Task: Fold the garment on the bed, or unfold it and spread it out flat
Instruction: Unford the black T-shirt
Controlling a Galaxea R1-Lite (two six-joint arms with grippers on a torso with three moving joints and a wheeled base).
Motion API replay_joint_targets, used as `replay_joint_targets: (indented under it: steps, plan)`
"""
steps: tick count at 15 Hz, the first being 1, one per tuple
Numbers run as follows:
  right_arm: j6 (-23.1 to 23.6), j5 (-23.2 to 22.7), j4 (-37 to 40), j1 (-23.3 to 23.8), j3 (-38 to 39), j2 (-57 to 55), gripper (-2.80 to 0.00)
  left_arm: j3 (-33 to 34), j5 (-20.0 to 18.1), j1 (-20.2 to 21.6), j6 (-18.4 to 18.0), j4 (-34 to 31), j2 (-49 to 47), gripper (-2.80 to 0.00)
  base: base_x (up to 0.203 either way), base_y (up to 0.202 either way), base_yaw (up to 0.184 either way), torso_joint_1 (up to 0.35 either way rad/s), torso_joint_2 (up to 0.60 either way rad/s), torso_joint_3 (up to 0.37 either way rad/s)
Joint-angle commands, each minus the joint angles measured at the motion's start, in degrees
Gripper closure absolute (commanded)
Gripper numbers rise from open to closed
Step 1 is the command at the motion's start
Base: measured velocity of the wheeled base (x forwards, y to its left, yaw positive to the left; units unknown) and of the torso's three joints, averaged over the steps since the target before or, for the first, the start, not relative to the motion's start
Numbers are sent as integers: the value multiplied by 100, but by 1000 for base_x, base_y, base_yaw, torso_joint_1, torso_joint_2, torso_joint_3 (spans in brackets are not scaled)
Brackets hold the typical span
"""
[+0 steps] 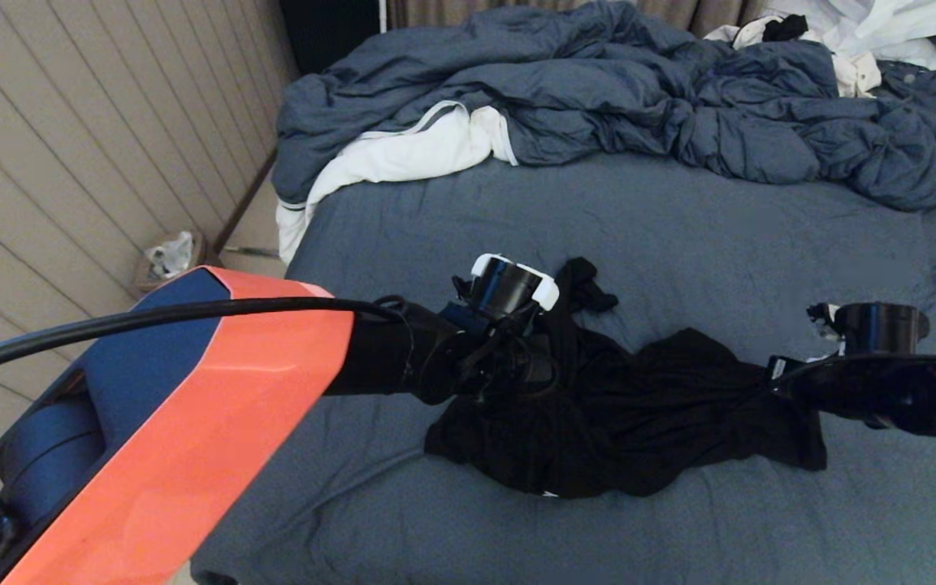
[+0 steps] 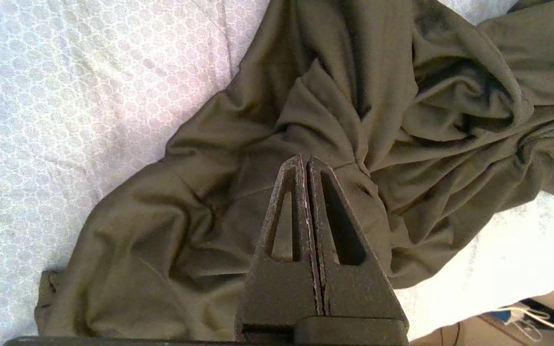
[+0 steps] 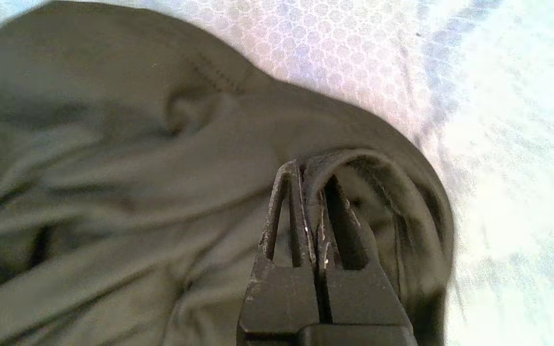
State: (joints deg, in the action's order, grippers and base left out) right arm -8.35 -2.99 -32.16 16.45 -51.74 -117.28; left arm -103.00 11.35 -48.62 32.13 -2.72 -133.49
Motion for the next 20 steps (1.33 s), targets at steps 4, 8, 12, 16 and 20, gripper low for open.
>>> replay_joint_targets:
  steps: [4,8,12,16,20]
  plan:
    - [31,0,28,-60,1262,1778,0,61,8,1,38,7,207,0,0,0,0,0,0,0]
    - [329,1,57,60,2543,3005,0,148,8,-25,53,-3,435,0,0,0,0,0,0,0]
    - [940,-2,472,193,3685,3625,0,227,8,-45,47,5,525,0,0,0,0,0,0,0]
    - [1277,-20,539,250,4765,3947,0,219,8,-43,51,8,525,0,0,0,0,0,0,0]
    - [1444,-35,539,267,5153,3804,0,234,8,-51,65,0,517,0,0,0,0,0,0,0]
